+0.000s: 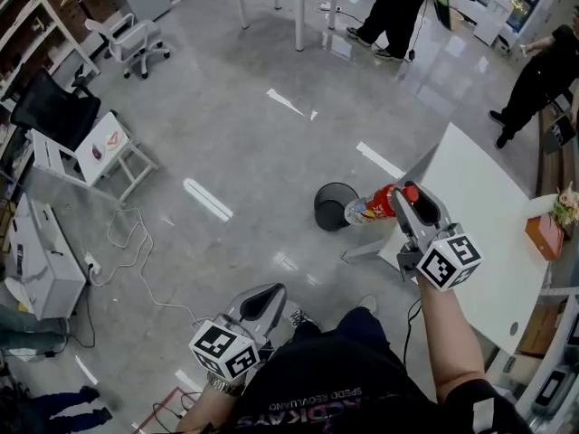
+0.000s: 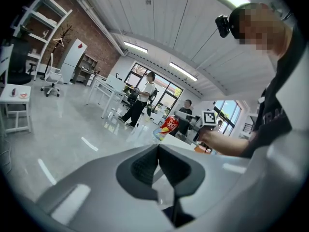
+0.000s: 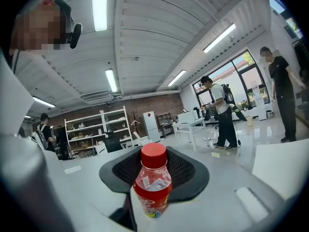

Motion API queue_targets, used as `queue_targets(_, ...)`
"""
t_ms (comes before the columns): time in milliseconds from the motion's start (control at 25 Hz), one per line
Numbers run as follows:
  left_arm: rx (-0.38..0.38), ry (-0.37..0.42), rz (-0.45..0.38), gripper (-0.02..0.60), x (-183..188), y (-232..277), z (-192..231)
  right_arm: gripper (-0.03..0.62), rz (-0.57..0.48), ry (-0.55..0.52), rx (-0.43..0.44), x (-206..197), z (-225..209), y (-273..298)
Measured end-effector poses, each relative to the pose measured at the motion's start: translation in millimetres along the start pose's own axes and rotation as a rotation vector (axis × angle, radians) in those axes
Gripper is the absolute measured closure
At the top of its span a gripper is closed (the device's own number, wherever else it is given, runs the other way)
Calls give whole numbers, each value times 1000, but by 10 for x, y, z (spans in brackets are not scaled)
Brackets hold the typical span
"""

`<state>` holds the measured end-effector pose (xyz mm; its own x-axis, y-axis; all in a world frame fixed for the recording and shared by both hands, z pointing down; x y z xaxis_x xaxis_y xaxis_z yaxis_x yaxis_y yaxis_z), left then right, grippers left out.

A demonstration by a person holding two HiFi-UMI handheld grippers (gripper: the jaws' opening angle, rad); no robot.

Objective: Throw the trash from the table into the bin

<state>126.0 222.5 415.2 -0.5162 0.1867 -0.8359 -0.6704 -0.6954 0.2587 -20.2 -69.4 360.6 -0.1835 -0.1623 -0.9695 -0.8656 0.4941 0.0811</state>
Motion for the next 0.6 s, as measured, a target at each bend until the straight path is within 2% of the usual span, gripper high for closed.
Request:
queue_targets(280,-8,34,4,574,214,43,339,442,34,12,-5,-254,328,436)
queue_targets(600,-59,59,80,574,518,704,669,442,66,55,-82,-502,92,863)
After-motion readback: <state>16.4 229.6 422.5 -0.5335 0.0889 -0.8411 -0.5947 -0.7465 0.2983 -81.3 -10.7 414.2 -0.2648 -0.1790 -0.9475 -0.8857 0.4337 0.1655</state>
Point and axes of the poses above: the fingertips, and each gripper's own axes: y forward along the fingers, z to its left, x out of its top, the point moved 5 cm from there along -y, backward along the fingers, and after that the axes turned 3 degrees about -z, right-handed, at the moved point
